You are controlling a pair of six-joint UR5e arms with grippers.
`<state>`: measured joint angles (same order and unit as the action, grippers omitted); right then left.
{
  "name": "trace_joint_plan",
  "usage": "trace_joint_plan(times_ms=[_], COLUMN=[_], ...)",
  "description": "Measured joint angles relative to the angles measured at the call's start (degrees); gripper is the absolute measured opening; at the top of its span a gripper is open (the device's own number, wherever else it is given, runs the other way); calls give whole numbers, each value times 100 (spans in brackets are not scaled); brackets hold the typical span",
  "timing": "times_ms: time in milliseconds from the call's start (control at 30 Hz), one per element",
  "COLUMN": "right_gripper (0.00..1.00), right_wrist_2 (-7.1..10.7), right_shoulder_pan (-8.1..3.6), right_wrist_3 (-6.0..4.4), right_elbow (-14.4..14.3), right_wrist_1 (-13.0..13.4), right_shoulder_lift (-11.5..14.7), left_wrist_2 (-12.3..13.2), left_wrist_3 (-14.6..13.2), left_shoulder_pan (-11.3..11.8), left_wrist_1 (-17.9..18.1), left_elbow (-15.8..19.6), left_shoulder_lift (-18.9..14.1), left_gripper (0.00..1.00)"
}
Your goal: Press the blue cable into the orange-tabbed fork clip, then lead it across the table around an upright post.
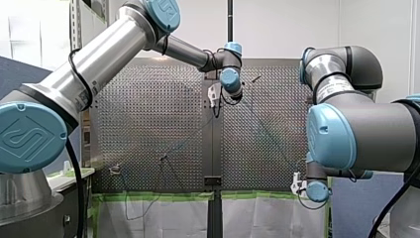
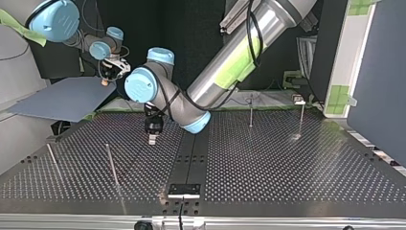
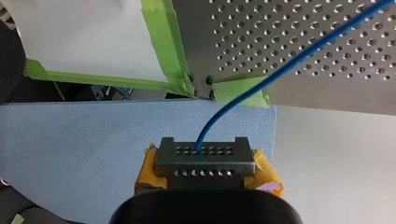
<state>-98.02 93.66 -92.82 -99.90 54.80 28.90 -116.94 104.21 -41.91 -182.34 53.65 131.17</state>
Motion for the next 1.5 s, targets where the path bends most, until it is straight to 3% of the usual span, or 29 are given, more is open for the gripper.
trace_joint_plan(times_ms=[300,1167,1500], right_gripper=[0,0,0], right_wrist_2=[61,141,157], right_shoulder_pan=[-27,-17,2], right_wrist_3=[41,68,74], right_elbow=[159,168,167], right_wrist_1=[-67,-117,-135], right_shoulder_lift=[-27,-30,-29], left_wrist_2=[8,16,349], left_wrist_3=[-90,-1195,-1376], left_shoulder_pan=[-7,-183,-250], left_wrist_1=[-235,-1707,-2227], left_elbow=[-2,-5,-17], left_shoulder_lift=[-1,-1,-12], left_gripper=[94,94,94])
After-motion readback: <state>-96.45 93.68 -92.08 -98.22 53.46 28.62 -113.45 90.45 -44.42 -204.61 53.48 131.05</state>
